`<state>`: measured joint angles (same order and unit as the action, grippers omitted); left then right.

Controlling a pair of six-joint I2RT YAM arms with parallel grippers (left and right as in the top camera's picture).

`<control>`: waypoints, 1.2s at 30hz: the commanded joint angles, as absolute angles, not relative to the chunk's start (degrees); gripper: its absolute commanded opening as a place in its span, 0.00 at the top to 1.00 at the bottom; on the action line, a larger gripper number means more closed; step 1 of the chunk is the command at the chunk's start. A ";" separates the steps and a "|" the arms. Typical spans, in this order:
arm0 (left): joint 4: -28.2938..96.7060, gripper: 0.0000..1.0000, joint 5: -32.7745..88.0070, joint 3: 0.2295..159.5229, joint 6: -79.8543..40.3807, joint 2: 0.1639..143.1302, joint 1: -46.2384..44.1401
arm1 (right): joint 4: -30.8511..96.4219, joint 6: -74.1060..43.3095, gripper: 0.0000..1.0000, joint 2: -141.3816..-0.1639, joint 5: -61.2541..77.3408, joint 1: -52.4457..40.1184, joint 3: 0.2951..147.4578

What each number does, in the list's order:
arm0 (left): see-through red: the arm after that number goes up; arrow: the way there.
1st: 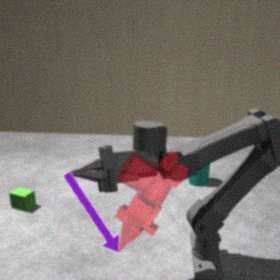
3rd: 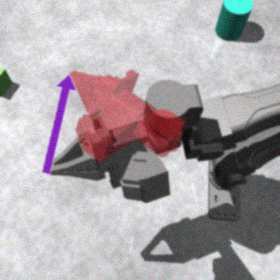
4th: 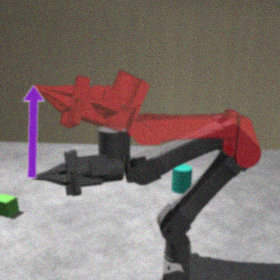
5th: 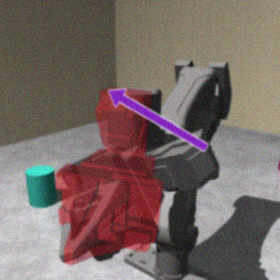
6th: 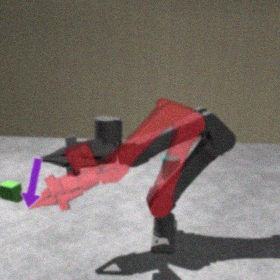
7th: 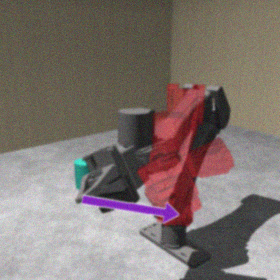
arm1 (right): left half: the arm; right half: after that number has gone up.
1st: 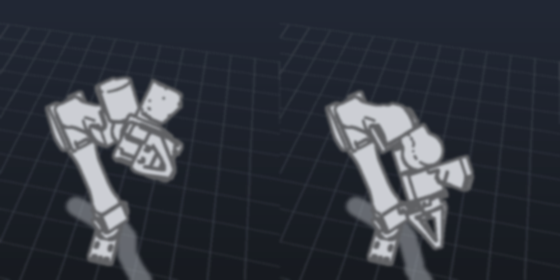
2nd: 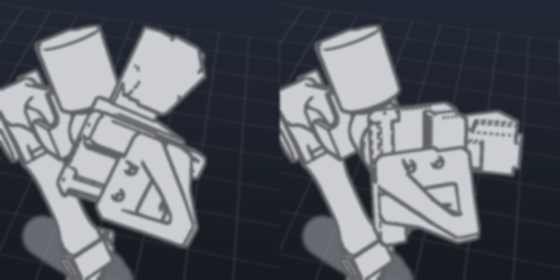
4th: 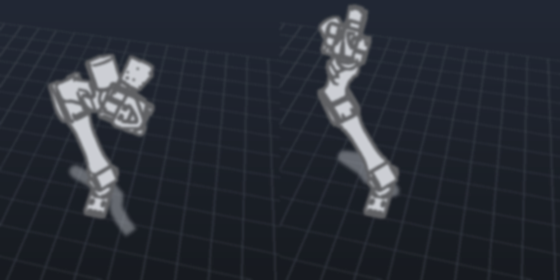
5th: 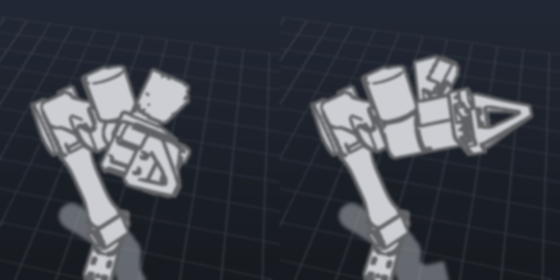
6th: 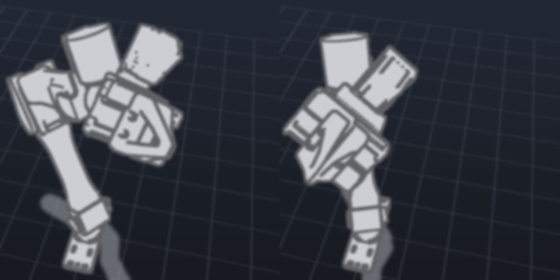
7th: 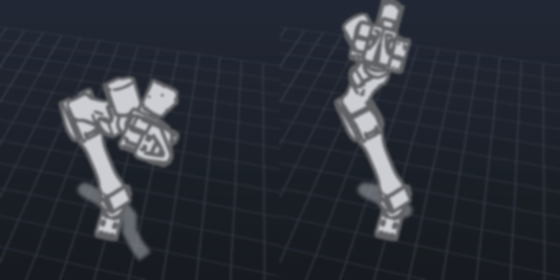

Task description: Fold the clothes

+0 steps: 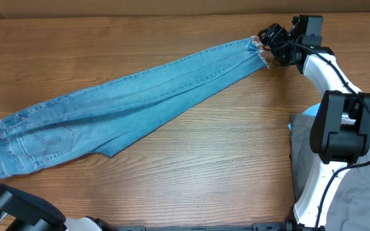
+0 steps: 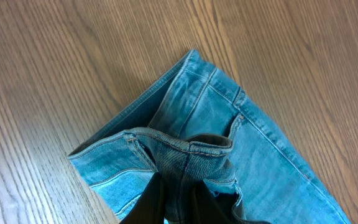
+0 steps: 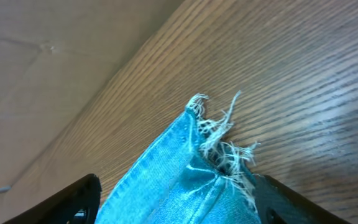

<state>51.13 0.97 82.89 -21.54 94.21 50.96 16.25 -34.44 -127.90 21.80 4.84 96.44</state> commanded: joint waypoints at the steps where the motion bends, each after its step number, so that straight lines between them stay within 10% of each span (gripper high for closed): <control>1: 50.59 0.86 -0.23 84.86 -22.55 94.63 49.98 | 16.32 -32.36 0.15 -126.58 25.19 4.91 98.24; 13: 49.39 0.68 -1.08 84.86 -22.52 97.14 49.47 | 31.11 -22.72 0.12 -120.18 27.14 4.99 98.24; 14: 49.28 0.59 -1.17 84.86 -22.55 97.47 49.45 | 32.45 -22.17 0.12 -119.92 27.11 4.99 98.24; 16: 48.69 0.00 -1.32 84.86 -22.55 98.41 49.47 | 35.09 -21.98 0.12 -119.68 27.11 4.99 98.24; 28: 51.13 0.00 5.17 85.03 -11.79 98.10 49.36 | 48.88 -18.98 0.11 -119.55 27.57 4.99 98.24; 36: 53.17 0.47 8.45 78.43 -10.44 98.80 47.57 | 53.19 -17.28 0.22 -119.59 22.11 4.05 98.21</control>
